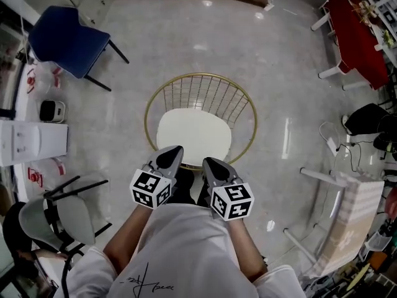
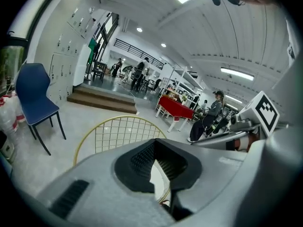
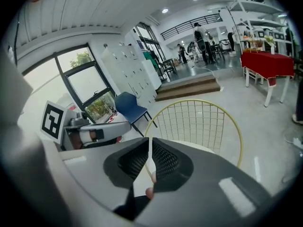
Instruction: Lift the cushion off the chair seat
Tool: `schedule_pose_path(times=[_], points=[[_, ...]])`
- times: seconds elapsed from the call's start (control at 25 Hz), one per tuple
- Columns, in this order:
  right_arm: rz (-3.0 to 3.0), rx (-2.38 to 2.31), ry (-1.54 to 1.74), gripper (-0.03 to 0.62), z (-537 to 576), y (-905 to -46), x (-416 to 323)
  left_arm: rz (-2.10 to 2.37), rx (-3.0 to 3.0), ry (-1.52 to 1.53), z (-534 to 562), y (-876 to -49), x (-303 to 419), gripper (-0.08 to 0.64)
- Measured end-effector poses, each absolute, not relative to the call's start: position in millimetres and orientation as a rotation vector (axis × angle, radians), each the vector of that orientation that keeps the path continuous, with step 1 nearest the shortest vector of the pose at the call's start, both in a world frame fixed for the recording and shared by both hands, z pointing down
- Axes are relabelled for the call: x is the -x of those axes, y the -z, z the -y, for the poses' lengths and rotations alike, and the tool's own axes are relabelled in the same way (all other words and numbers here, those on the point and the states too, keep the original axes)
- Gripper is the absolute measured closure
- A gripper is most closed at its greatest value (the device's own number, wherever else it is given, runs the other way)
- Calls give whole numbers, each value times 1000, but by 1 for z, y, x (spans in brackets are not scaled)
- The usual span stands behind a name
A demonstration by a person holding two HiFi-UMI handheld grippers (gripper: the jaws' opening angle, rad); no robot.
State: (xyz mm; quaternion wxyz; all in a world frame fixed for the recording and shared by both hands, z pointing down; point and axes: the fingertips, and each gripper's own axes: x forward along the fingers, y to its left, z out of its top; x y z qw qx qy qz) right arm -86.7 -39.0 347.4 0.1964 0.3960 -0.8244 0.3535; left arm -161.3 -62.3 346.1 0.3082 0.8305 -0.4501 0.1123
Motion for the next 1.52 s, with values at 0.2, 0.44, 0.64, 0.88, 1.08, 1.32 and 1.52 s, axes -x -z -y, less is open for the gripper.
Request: schedule_pose_path(times=[0.2, 0.44, 0.64, 0.88, 1.08, 1.32, 1.52], points=[[2249, -1149, -1031, 560, 36, -368, 82, 1180, -2191, -365, 75, -370, 171, 560], [2169, -1182, -1056, 560, 31, -403, 70, 1143, -2141, -420, 71, -399, 181, 543], [2101, -1223, -1107, 560, 26, -434, 58, 1127, -2105, -475, 68, -428, 186, 534], [2049, -1282, -1110, 578, 29, -458, 46, 1112, -2087, -542, 74, -454, 188, 509], [2009, -1284, -1130, 572, 29, -477, 39, 1118, -2065, -581, 77, -473, 194, 499], [1996, -1277, -1149, 563, 34, -505, 30, 1138, -2017, -609, 77, -503, 201, 483], [1975, -1271, -1166, 555, 36, -532, 26, 1146, -1969, -633, 75, -530, 209, 459]])
